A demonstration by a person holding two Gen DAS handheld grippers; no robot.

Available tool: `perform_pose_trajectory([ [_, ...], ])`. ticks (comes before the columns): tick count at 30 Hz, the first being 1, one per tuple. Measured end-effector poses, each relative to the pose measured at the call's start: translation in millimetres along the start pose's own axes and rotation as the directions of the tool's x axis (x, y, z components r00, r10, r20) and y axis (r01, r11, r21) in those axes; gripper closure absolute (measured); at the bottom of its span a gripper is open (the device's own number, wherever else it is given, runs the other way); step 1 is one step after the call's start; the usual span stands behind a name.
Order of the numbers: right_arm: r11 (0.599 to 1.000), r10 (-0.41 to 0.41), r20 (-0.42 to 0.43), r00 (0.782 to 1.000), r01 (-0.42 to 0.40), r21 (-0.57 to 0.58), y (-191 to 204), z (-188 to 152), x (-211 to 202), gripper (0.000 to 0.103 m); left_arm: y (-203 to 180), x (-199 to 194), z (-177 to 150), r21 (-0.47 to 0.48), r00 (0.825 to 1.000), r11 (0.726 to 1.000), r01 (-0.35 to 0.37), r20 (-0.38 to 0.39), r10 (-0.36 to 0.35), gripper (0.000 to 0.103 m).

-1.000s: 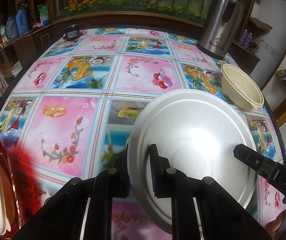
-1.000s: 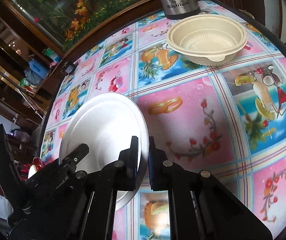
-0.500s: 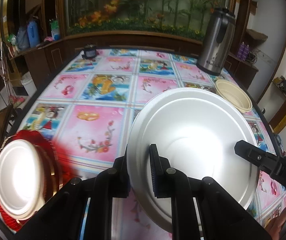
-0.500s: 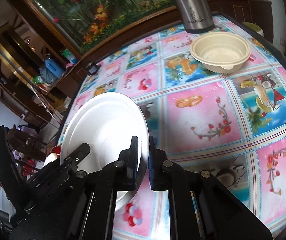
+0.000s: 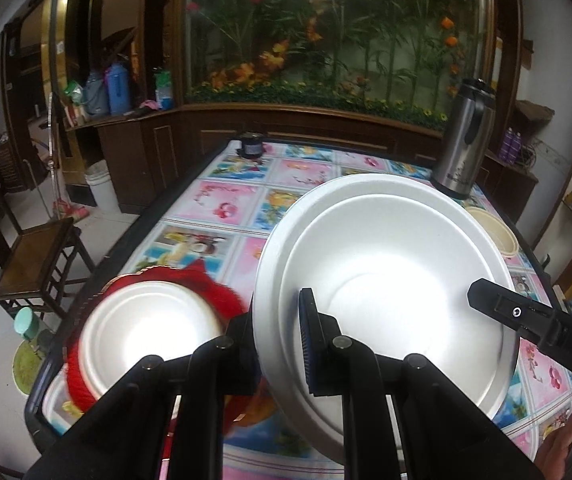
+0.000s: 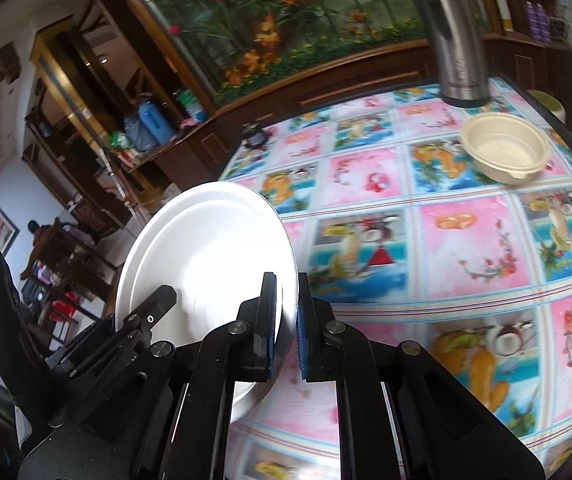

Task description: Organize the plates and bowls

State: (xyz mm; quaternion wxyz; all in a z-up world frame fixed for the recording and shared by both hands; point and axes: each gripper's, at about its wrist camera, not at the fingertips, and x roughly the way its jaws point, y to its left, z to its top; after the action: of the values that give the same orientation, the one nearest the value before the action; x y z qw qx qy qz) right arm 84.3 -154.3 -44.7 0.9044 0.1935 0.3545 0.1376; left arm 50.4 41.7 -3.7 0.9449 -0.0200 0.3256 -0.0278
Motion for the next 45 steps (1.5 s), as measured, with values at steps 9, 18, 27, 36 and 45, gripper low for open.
perform_pose_trajectory([
  [9,0.996,0.049,-0.040,0.998,-0.052,-0.075,58,-8,27,0.095,55,-6,-1,-0.085,0.998,0.994,-0.064,0.019,0.065,0.089],
  [18,0.987,0.072,-0.101,0.992,-0.085,-0.134,109,-17,66,0.095,105,1,-6,-0.157,0.992,0.980,-0.122,-0.006,0.123,0.089],
  [27,0.986,0.073,-0.168,0.983,-0.097,-0.136,130,-26,107,0.094,132,12,-14,-0.184,0.988,0.971,-0.153,-0.044,0.147,0.089],
  [36,0.990,0.072,-0.227,0.971,-0.098,-0.101,129,-33,139,0.094,143,30,-18,-0.192,0.983,0.966,-0.174,-0.093,0.159,0.089],
  [45,0.992,0.060,-0.254,0.965,-0.086,-0.091,125,-38,158,0.094,151,44,-22,-0.195,0.979,0.964,-0.183,-0.128,0.159,0.089],
])
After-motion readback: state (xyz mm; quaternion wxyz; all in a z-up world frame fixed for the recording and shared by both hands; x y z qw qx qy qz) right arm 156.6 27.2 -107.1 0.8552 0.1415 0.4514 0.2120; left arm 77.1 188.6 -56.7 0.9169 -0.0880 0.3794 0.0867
